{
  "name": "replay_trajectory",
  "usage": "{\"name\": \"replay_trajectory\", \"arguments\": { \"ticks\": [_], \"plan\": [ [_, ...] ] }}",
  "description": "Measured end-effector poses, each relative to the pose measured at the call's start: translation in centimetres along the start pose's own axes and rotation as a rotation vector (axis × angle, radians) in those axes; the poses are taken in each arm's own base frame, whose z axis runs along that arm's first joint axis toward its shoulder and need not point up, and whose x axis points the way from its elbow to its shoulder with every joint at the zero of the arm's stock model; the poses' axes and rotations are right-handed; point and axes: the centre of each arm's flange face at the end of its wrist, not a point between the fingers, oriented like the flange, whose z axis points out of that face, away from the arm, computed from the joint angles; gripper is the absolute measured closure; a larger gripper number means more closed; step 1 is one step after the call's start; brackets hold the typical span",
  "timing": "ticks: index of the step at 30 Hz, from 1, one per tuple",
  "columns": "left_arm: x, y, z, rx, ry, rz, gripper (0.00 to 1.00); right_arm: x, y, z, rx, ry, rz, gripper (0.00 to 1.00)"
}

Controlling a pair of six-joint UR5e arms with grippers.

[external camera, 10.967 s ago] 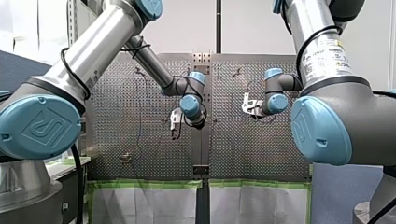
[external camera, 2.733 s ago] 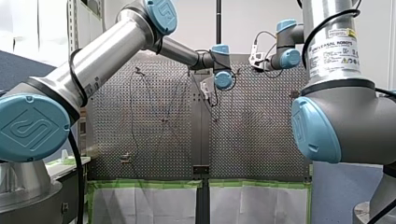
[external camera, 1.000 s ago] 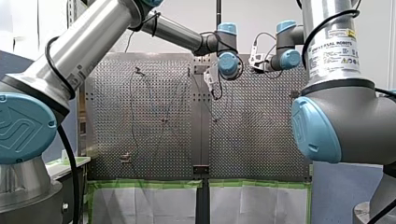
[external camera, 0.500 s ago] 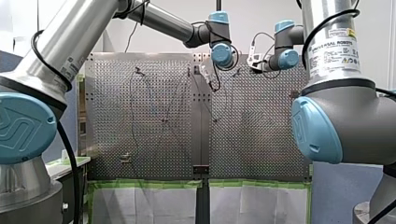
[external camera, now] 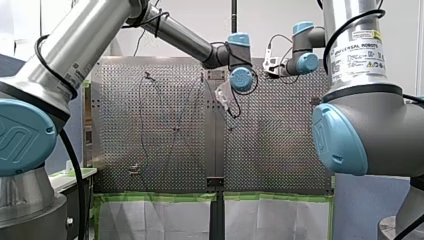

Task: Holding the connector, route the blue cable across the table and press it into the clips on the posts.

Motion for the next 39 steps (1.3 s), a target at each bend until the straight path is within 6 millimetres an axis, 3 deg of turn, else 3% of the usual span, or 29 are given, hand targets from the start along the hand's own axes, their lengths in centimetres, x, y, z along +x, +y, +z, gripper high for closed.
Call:
{"name": "replay_trajectory", "arguments": {
  "ticks": [10, 18, 25, 30, 39],
  "plan": [
    [8.5, 4.3, -2.7, -0.075, 0.042, -0.012, 0.02, 0.0, 0.0, 0.0, 0.0, 0.001, -0.001, 1.0],
    [13.7, 7.9, -4.5, -0.105, 0.079, 0.005, 0.02, 0.0, 0.0, 0.0, 0.0, 0.001, -0.001, 1.0],
    [18.0, 12.4, -5.0, -0.104, 0.136, 0.056, 0.02, -0.1, 0.1, 0.0, 0.0, 0.001, -0.001, 1.0],
    [19.7, 16.1, -4.7, -0.112, 0.164, 0.1, 0.02, -0.1, 0.1, 0.0, 0.0, 0.0, 0.0, 1.0],
    [19.8, 20.9, -3.6, -0.111, 0.178, 0.167, 0.02, 0.0, 0.2, 0.0, -0.003, 0.001, -0.001, 1.0]
  ]
}}
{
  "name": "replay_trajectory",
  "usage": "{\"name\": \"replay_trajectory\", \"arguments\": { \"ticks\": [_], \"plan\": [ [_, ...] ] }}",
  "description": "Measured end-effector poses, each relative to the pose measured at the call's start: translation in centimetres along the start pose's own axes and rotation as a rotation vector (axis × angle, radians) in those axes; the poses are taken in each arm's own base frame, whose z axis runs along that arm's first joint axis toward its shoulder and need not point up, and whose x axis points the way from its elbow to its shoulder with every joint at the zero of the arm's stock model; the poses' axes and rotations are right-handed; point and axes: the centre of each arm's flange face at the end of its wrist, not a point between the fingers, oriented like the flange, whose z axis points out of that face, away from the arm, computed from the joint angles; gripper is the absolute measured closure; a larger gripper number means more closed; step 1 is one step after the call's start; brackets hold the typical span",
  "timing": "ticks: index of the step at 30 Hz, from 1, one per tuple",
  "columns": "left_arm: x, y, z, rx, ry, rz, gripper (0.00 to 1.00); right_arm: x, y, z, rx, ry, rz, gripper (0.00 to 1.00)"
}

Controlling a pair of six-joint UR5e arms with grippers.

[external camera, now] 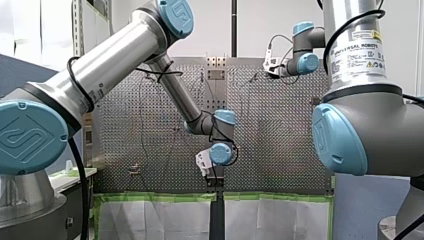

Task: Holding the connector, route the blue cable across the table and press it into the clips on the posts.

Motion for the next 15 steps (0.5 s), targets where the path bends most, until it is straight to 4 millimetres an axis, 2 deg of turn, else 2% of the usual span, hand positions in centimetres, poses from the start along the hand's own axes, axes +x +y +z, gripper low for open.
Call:
{"name": "replay_trajectory", "arguments": {
  "ticks": [15],
  "plan": [
    [0.0, 7.4, 1.6, -0.032, -0.005, 0.104, 0.02, 0.1, 0.4, 0.0, -0.006, 0.003, -0.001, 1.0]
  ]
}}
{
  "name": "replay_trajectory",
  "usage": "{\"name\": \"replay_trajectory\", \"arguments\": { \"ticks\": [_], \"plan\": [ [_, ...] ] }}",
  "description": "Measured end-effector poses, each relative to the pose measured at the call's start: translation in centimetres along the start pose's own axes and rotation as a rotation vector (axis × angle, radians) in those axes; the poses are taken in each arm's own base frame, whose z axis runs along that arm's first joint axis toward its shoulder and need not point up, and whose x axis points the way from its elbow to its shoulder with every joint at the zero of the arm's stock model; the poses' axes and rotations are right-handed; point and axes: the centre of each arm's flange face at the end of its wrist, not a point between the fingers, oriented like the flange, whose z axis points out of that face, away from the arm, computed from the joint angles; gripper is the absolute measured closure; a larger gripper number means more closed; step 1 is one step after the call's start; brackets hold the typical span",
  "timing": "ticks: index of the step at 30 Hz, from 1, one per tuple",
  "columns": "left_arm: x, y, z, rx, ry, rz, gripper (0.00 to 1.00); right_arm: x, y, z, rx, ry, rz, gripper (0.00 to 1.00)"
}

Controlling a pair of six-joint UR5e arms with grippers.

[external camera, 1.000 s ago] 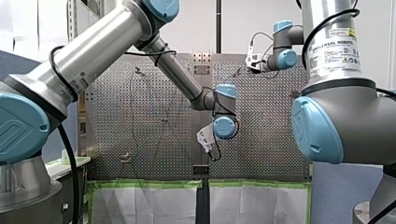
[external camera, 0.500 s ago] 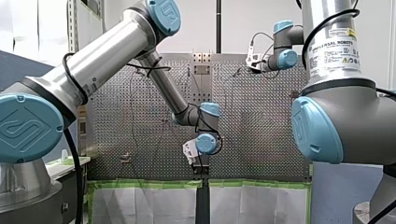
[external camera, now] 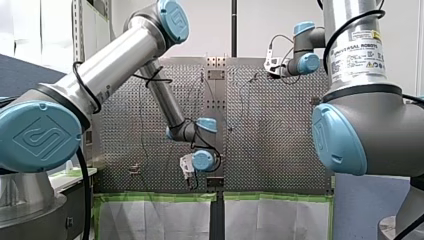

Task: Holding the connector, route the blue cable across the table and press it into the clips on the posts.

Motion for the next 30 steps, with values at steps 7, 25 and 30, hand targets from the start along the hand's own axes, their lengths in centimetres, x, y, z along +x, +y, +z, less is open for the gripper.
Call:
{"name": "replay_trajectory", "arguments": {
  "ticks": [7, 25, 30],
  "plan": [
    [0.3, 3.2, 0.4, -0.004, 0.002, 0.025, 0.02, 0.0, 0.1, 0.0, -0.002, -0.001, 0.0, 1.0],
    [0.6, 12.5, -0.1, -0.125, -0.027, 0.047, 0.02, 0.1, 1.0, -0.2, -0.027, 0.0, 0.0, 1.0],
    [1.1, 13.3, -1.5, -0.129, -0.028, 0.052, 0.02, 0.1, 1.1, -0.2, -0.033, 0.001, 0.0, 1.0]
  ]
}}
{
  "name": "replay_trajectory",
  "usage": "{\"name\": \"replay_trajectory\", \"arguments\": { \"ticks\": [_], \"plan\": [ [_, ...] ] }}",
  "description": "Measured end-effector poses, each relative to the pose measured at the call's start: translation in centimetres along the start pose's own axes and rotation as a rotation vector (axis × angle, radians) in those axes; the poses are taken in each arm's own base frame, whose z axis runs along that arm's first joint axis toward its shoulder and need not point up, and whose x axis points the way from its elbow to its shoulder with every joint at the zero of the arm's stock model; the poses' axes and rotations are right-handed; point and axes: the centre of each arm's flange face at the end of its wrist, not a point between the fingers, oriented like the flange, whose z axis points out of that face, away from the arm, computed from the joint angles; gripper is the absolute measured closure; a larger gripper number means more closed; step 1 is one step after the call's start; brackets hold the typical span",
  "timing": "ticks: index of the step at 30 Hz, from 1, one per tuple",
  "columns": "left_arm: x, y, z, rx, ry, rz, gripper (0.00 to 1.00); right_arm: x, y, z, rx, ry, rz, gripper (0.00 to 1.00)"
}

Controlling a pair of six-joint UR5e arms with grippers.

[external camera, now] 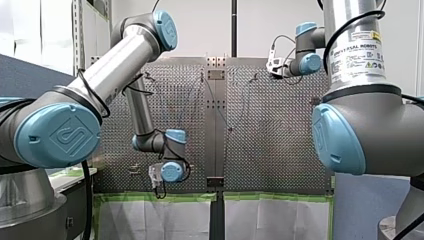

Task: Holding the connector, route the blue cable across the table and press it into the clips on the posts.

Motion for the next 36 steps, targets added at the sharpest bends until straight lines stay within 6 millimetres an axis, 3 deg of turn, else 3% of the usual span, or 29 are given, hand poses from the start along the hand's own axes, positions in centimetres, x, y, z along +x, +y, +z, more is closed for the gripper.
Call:
{"name": "replay_trajectory", "arguments": {
  "ticks": [13, 36],
  "plan": [
    [1.5, 0.8, -4.1, 0.04, 0.009, 0.04, 0.02, -0.1, 0.0, -0.1, -0.003, -0.006, -0.008, 1.0],
    [1.6, 0.8, -4.3, 0.044, 0.009, 0.042, 0.02, -0.1, 0.0, -0.1, -0.003, -0.006, -0.008, 1.0]
  ]
}}
